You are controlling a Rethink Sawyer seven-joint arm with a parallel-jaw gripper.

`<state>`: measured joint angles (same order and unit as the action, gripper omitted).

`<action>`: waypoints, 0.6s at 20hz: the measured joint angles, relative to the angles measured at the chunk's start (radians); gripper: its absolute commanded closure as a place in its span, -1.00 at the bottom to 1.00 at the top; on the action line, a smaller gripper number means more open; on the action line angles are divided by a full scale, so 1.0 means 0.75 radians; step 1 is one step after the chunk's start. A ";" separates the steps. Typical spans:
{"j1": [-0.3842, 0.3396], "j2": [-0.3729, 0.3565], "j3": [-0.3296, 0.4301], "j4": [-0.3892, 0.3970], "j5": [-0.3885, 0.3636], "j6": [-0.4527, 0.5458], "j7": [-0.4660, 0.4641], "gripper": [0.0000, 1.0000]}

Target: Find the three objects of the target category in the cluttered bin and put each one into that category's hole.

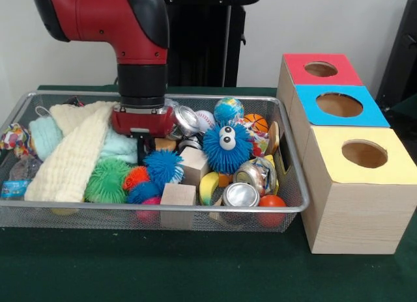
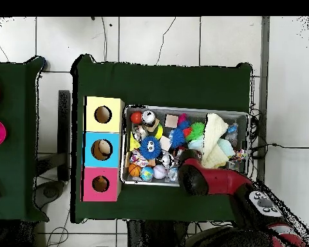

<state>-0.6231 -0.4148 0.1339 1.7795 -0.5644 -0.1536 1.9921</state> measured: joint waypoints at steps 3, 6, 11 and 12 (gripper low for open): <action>0.001 -0.009 -0.005 0.026 0.041 -0.001 0.000 1.00; 0.008 -0.016 -0.013 0.048 0.080 -0.012 0.000 1.00; 0.040 -0.032 -0.042 0.076 0.133 -0.040 0.000 1.00; 0.048 -0.035 -0.048 0.080 0.142 -0.041 0.000 1.00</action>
<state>-0.5870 -0.4414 0.0977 1.8393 -0.4582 -0.1844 1.9921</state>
